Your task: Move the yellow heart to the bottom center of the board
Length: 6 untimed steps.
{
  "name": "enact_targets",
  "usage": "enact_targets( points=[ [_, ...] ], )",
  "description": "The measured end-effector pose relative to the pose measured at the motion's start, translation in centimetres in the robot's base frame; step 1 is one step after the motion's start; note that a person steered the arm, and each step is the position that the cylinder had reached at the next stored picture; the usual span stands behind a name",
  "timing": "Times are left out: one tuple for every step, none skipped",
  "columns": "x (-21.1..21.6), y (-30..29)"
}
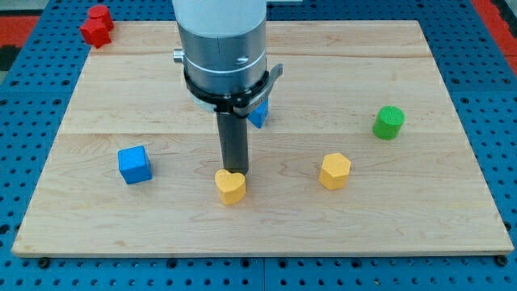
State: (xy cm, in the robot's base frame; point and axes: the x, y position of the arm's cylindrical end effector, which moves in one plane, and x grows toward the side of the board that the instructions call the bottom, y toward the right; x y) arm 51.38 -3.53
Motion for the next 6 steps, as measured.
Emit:
enact_targets(
  points=[
    [0.3,-2.2],
    [0.8,-3.4],
    [3.1,-2.9],
    [4.4,-2.7],
    [4.5,-2.7],
    [4.5,-2.2]
  ],
)
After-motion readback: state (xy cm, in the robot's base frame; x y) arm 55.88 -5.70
